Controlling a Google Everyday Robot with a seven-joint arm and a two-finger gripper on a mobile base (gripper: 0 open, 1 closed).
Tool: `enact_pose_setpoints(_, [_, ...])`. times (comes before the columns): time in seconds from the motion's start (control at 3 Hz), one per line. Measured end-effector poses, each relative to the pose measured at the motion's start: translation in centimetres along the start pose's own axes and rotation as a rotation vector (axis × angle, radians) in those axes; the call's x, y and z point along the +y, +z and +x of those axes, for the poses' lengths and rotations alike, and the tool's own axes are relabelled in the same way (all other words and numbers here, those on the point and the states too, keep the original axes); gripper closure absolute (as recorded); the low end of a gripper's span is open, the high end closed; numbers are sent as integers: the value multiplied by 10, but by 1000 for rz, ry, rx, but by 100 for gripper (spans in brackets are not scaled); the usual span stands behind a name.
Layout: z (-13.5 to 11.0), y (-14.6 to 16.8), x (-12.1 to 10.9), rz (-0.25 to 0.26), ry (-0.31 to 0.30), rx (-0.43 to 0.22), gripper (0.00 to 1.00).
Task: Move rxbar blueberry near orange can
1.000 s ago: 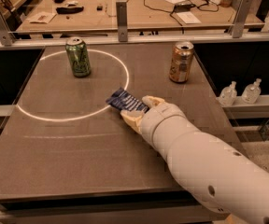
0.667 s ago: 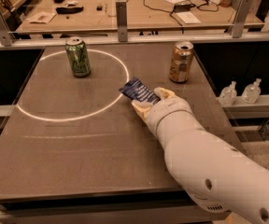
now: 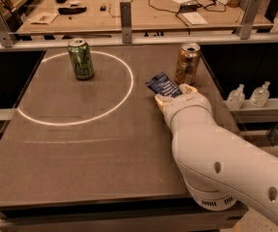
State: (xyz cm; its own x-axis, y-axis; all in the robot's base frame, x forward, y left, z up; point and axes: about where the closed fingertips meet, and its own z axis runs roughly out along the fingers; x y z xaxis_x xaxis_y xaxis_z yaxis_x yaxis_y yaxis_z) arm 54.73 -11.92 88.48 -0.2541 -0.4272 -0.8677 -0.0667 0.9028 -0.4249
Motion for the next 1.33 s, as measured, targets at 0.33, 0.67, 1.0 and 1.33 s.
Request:
enact_pose_setpoints(0.33, [12,2,-20,60,14,43,100])
enact_pose_setpoints(0.67, [26,5,-29,90,19,84,100])
enact_pose_setpoints(1.0, [39,11,-31,88,19,119,100])
enact_pose_setpoints(1.33, [47,20,-27,70,10,137,100])
